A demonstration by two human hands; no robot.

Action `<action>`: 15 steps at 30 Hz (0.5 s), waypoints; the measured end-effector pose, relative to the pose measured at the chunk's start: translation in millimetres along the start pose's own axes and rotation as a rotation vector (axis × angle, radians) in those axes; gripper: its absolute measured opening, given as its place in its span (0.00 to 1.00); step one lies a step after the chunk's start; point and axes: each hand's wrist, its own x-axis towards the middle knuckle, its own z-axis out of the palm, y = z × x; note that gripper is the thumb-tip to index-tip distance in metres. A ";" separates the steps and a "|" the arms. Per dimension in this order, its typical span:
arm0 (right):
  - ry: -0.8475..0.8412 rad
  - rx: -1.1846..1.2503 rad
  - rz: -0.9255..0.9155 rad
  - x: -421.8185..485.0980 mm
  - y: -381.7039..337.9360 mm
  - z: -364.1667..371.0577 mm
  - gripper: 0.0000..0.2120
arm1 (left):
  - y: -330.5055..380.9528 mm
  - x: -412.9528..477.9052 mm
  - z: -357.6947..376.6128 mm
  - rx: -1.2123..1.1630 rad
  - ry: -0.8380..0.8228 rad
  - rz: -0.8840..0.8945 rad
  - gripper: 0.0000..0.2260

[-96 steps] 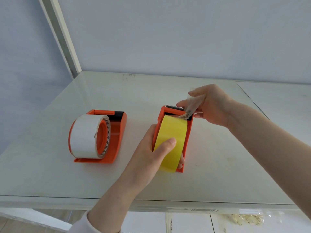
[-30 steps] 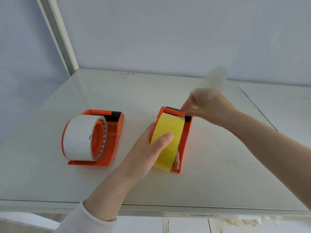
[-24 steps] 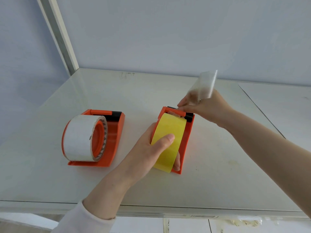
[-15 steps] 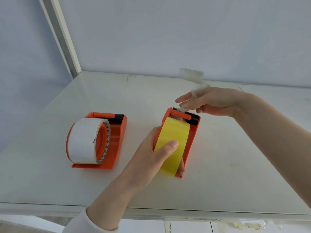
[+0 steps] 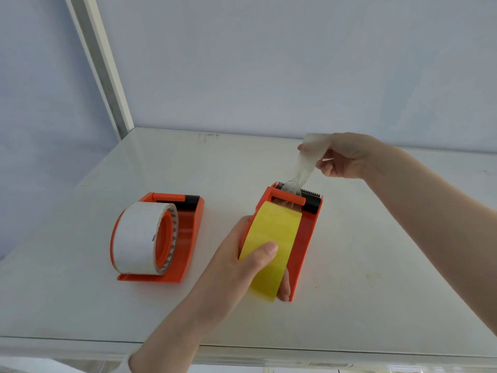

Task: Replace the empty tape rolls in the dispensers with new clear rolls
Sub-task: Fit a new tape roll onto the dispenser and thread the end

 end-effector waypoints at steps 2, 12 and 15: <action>0.017 0.107 0.034 2.0 -1.6 -3.3 0.07 | 0.1 -2.0 -3.1 -0.010 -0.001 0.013 0.17; 0.137 0.250 0.085 27.7 12.4 -20.6 0.14 | 11.1 -11.6 -4.5 -0.040 -0.028 0.105 0.21; 0.133 0.277 0.114 32.1 23.8 -16.8 0.12 | 23.8 -6.3 -6.6 -0.052 -0.001 0.152 0.20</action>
